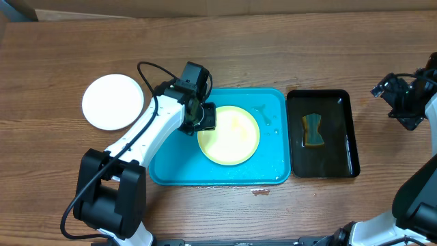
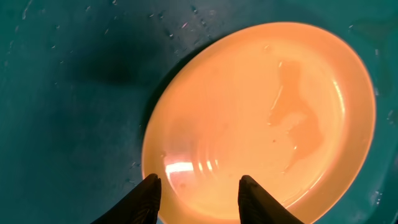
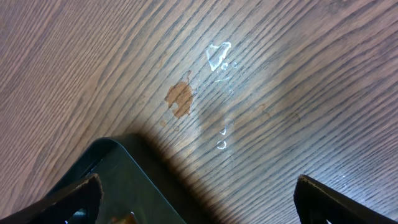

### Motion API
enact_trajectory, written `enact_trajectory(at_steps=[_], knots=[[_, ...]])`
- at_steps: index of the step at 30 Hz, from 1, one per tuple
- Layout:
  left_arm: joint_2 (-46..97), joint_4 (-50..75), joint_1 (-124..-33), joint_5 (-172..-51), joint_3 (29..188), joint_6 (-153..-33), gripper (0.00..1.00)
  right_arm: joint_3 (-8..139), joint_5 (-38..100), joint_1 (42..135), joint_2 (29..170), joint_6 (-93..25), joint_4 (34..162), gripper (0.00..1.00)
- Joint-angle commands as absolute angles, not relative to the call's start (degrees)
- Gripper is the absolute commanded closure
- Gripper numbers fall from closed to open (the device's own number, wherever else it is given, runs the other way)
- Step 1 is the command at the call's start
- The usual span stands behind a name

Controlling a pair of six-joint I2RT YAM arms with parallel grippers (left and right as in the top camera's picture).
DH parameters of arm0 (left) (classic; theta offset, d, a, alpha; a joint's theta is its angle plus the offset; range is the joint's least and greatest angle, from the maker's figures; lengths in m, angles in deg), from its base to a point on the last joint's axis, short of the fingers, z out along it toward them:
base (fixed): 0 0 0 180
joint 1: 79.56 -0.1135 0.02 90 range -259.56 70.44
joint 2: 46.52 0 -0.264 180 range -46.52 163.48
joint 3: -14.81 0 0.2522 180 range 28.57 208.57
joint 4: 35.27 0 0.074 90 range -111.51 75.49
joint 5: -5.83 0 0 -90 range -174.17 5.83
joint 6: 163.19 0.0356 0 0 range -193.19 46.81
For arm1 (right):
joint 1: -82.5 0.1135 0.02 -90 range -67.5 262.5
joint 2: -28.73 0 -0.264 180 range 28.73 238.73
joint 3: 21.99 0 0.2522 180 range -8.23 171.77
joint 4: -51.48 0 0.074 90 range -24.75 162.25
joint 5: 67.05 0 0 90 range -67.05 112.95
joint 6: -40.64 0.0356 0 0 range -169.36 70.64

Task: Clean dirty plates on tray and stack at the side
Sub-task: 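Regrip the yellow plate's left rim with the left gripper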

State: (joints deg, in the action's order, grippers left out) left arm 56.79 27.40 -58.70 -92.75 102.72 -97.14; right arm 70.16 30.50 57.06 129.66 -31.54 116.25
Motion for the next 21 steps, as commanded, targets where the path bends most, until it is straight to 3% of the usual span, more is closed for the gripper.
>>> enact_trajectory(at_steps=[1, 7, 14, 21], knots=[[56.5, 29.7, -59.3, -86.8, 102.1, -96.5, 0.58, 70.8, 31.0, 57.0, 130.1, -31.3, 115.9, 0.0], [56.6, 26.5, -59.3, -87.0, 96.1, -96.7, 0.66, 70.8, 31.0, 57.0, 130.1, -31.3, 115.9, 0.0], [56.6, 19.2, -59.3, -90.9, 90.6, -97.6, 0.66, 70.8, 31.0, 57.0, 130.1, -31.3, 115.9, 0.0], [56.9, 18.9, -59.3, -91.3, 90.3, -97.7, 0.74, 70.8, 31.0, 57.0, 130.1, -31.3, 115.9, 0.0]])
